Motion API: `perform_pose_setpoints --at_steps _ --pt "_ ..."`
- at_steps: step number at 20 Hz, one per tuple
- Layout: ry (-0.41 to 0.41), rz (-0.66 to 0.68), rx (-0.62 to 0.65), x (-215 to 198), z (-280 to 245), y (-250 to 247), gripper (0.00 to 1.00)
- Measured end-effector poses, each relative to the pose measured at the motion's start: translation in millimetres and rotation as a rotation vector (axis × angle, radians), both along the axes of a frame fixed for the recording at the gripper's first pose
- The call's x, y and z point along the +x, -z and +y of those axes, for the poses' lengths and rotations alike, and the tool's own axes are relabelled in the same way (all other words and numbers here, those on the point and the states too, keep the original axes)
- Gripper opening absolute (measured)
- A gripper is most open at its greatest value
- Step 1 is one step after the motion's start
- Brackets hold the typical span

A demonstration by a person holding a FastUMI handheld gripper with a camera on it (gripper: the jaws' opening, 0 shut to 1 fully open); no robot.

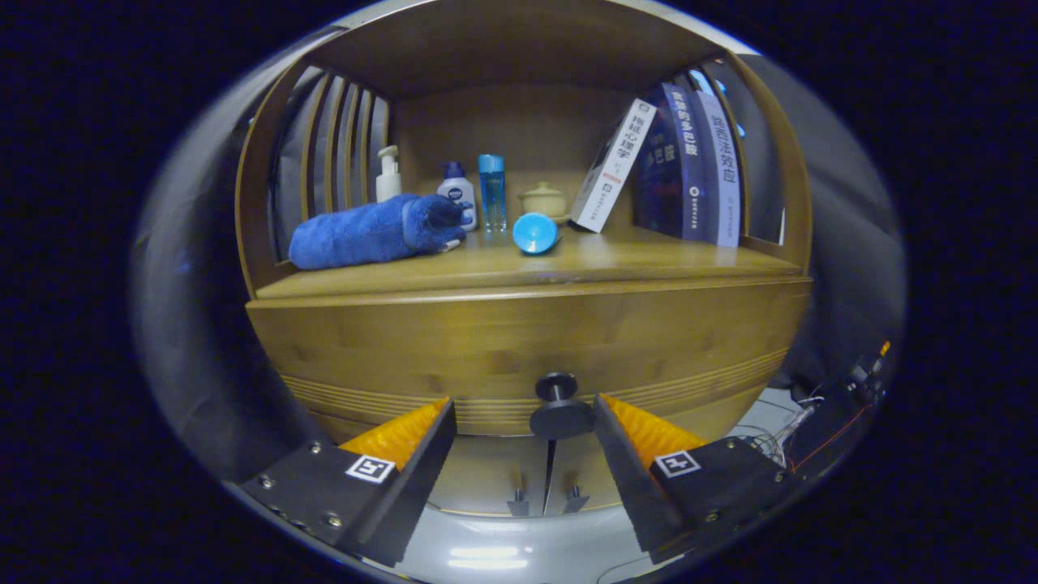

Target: Pull open the drawer, take out the items inside it, and place them on the countertop above the cabinet.

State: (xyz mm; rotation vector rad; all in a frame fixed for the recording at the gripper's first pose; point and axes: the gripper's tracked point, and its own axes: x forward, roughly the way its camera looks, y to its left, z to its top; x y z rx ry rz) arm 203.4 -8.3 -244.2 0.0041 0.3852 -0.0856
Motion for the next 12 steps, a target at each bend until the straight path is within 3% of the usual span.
perform_pose_setpoints --at_steps 7,12 --pt "-0.013 -0.093 0.080 -64.9 17.2 -82.3 1.00" --pt "-0.002 -0.222 0.145 -124.9 9.4 -168.9 1.00"
